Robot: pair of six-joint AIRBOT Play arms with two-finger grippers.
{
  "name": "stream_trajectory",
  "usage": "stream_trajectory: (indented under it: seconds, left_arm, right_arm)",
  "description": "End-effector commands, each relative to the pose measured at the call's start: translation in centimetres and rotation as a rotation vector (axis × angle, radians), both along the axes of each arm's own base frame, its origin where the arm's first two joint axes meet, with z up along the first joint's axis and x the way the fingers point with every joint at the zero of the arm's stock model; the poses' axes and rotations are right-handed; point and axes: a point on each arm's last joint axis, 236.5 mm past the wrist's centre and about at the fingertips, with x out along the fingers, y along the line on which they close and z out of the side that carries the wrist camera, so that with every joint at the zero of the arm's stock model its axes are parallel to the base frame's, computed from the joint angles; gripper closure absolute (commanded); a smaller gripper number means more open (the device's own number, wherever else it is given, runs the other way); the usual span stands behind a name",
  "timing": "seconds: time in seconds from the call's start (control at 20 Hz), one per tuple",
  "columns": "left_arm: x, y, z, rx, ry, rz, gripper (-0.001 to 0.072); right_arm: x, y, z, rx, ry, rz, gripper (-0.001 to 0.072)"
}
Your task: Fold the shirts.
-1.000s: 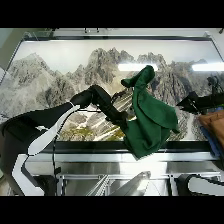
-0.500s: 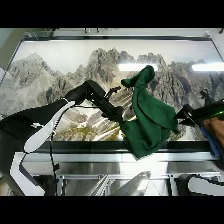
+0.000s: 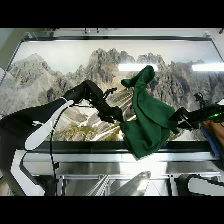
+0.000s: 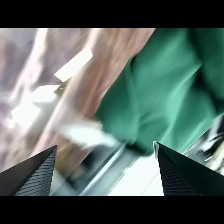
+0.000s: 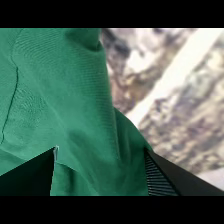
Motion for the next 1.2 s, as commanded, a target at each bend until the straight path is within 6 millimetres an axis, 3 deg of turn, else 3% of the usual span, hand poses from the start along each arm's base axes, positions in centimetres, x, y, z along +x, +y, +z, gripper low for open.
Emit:
stream_trajectory:
  seconds: [0.0, 0.1, 0.15, 0.25, 0.3, 0.35, 0.4, 0.45, 0.55, 0.6, 0.7, 0.75, 0.85, 0.9, 0.95, 1.05, 1.15]
  left_arm:
    - [0.2, -1.9, -2.0, -0.019, 0.024, 0.056, 0.0014]
    - [-0.5, -2.8, -2.0, -0.052, 0.066, 0.060, 0.0346]
    - [-1.0, -3.1, -1.8, -0.059, 0.081, 0.049, 0.0430]
    - [-2.6, -3.0, -1.2, -0.067, 0.119, -0.006, 0.0447]
    - [-3.2, -2.8, -0.9, -0.077, 0.129, -0.036, 0.0705]
    - [-3.5, -2.8, -0.6, -0.086, 0.137, -0.049, 0.0697]
    - [-3.5, -3.0, -0.3, -0.097, 0.142, -0.046, 0.0696]
    - [-3.2, -3.0, 0.1, -0.102, 0.129, -0.040, 0.0696]
    - [-2.2, -2.9, 2.1, -0.127, 0.082, -0.027, 0.0696]
    - [-1.5, -2.5, 4.1, -0.155, 0.040, -0.028, 0.0696]
    - [0.1, -1.2, 10.1, -0.244, -0.050, -0.007, 0.0696]
    - [0.8, -0.4, 14.7, -0.319, -0.110, 0.019, 0.0696]
    - [1.6, 2.2, 24.1, -0.446, -0.298, 0.077, 0.0695]
    - [1.3, 4.3, 29.5, -0.497, -0.429, 0.121, 0.0696]
    - [0.2, 6.6, 34.6, -0.522, -0.563, 0.163, 0.0695]
    - [-3.2, 10.8, 44.4, -0.555, -0.871, 0.249, 0.0694]
    - [-7.2, 14.3, 52.4, -0.547, -1.163, 0.350, 0.0694]
  right_arm:
    - [0.3, 0.3, 0.2, 0.016, -0.008, -0.008, 0.0116]
    - [0.6, 0.6, 0.4, 0.030, -0.021, -0.010, 0.0117]
    - [0.6, 0.6, 0.4, 0.032, -0.023, -0.010, 0.0117]
    - [0.6, 0.8, 0.6, 0.042, -0.025, -0.010, 0.0117]
    - [0.6, 1.0, 0.7, 0.051, -0.027, -0.006, 0.0118]
    - [0.6, 1.4, 1.0, 0.072, -0.033, 0.002, 0.0184]
    - [0.8, 2.3, 1.8, 0.117, -0.067, 0.033, 0.0497]
    - [1.1, 3.3, 2.8, 0.173, -0.105, 0.053, 0.0678]
    - [2.5, 5.7, 6.1, 0.326, -0.203, 0.054, 0.0683]
    - [3.4, 7.0, 9.0, 0.430, -0.290, 0.053, 0.0684]
    - [4.3, 9.3, 17.6, 0.680, -0.522, 0.078, 0.0683]
    - [3.8, 9.8, 22.9, 0.818, -0.663, 0.102, 0.0683]
    - [0.6, 9.1, 35.5, 1.115, -1.015, 0.139, 0.0682]
    - [-1.3, 8.7, 40.1, 1.160, -1.169, 0.139, 0.0682]
    - [-4.6, 8.6, 44.6, 1.187, -1.350, 0.175, 0.0683]
    - [-11.0, 10.0, 50.8, 1.144, -1.655, 0.270, 0.0683]
    - [-13.8, 12.3, 54.4, 0.920, -1.854, 0.258, 0.0683]
